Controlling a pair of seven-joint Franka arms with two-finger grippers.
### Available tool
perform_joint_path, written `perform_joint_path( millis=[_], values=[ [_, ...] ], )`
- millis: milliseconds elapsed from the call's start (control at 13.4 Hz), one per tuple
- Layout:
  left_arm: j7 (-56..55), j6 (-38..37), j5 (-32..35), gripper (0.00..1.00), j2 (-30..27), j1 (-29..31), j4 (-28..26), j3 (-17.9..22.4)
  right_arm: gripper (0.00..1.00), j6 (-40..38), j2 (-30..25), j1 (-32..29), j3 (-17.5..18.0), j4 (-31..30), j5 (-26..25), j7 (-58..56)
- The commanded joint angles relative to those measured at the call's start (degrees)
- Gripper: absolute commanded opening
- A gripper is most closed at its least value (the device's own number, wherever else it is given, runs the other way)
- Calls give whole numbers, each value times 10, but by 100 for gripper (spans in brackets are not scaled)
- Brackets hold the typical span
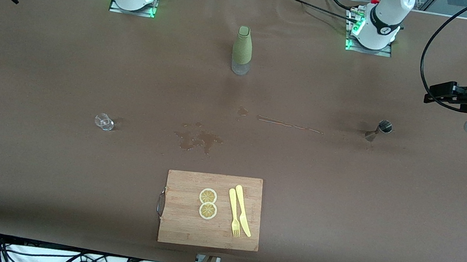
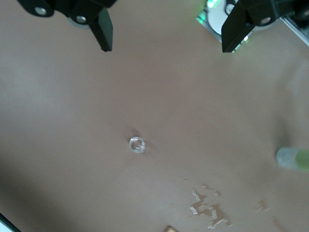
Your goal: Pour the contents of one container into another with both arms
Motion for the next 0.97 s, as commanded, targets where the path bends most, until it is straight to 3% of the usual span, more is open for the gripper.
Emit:
perform_joint_path(
  millis=[0, 374, 747, 897],
  values=[
    [12, -4, 28, 100, 10, -2, 20, -4, 100, 5, -7, 22, -1, -8, -31, 106],
    [12, -4, 28, 100, 10, -2, 20, -5, 100, 14, 10, 30, 0, 16, -47, 180],
    [12, -4, 27, 100, 10, -2, 20, -5, 100, 30, 18, 30, 4, 17, -98, 184],
    [12, -4, 27, 100, 10, -2, 20, -4, 100, 34, 20, 29, 2, 17, -95, 184]
  ],
)
